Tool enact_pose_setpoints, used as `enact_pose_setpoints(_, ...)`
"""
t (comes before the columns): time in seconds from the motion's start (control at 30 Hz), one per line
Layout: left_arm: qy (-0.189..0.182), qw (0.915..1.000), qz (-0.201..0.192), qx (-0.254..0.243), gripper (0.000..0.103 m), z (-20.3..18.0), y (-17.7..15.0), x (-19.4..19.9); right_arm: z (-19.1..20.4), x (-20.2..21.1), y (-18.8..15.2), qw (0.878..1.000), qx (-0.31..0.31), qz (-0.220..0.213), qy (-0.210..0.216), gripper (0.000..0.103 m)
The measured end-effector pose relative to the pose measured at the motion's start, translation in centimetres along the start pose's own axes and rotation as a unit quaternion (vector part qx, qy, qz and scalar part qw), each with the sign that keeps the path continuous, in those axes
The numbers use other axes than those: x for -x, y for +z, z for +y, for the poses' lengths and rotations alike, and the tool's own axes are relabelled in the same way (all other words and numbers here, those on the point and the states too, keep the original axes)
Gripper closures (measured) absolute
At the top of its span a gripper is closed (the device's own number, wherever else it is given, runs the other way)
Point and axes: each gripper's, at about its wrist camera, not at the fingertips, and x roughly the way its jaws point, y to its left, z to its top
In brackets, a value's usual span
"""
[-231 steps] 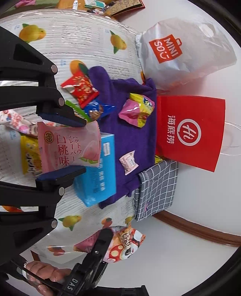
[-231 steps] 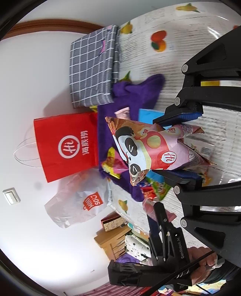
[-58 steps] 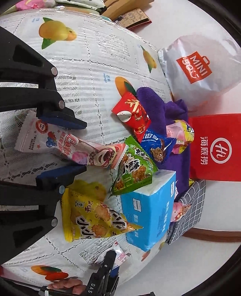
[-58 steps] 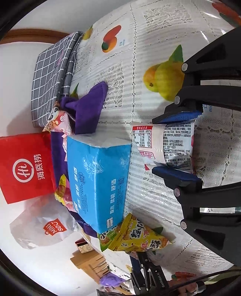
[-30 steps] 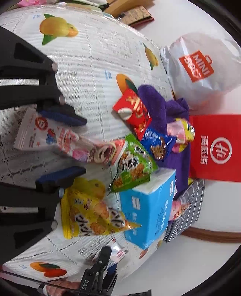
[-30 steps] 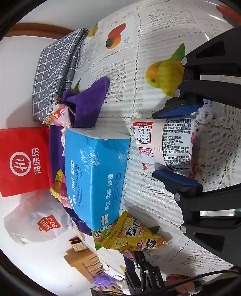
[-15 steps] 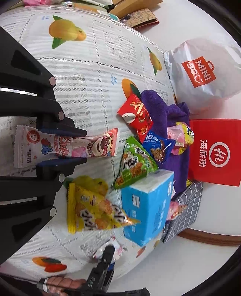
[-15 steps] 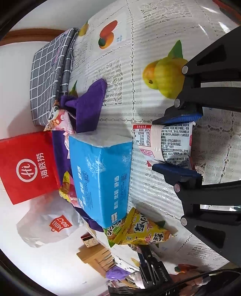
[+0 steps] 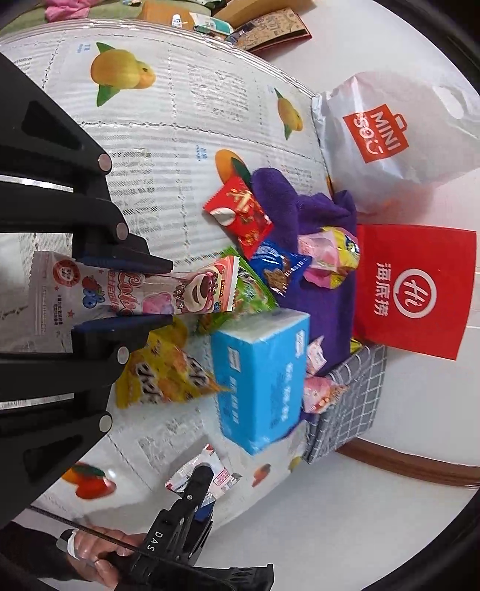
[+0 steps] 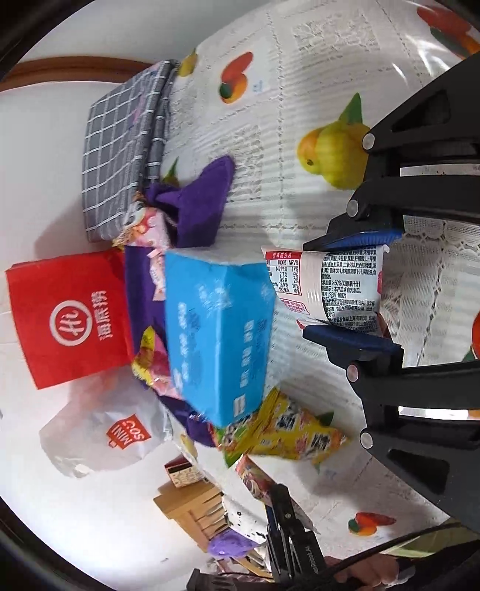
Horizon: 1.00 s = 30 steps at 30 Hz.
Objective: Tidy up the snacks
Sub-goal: 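Carry the Lotso bar with the left gripper while the right carries the white packet to the towel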
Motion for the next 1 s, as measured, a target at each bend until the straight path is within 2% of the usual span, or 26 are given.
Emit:
enact_pose_setpoints(0.37, -0.019, 0.9996, -0.020, -0.004, 0.083, -0.9, 2.6, 2.0, 1.6, 3.1, 4.5, 0.999, 0.018, -0.040, 0.013, 0.065)
enact_pose_setpoints(0.57, -0.037, 0.9990, -0.026, 0.000, 0.083, -1.1, 4.1, 2.6, 2.0, 3.1, 6.9, 0.999, 0.014, -0.039, 0.024, 0.065)
enact_pose_setpoints(1.0, -0.045, 0.9981, -0.041, 0.001, 0.083, -1.5, 9.1, 2.6, 2.6, 2.1, 14.0, 0.998, 0.006, -0.053, 0.016, 0.065)
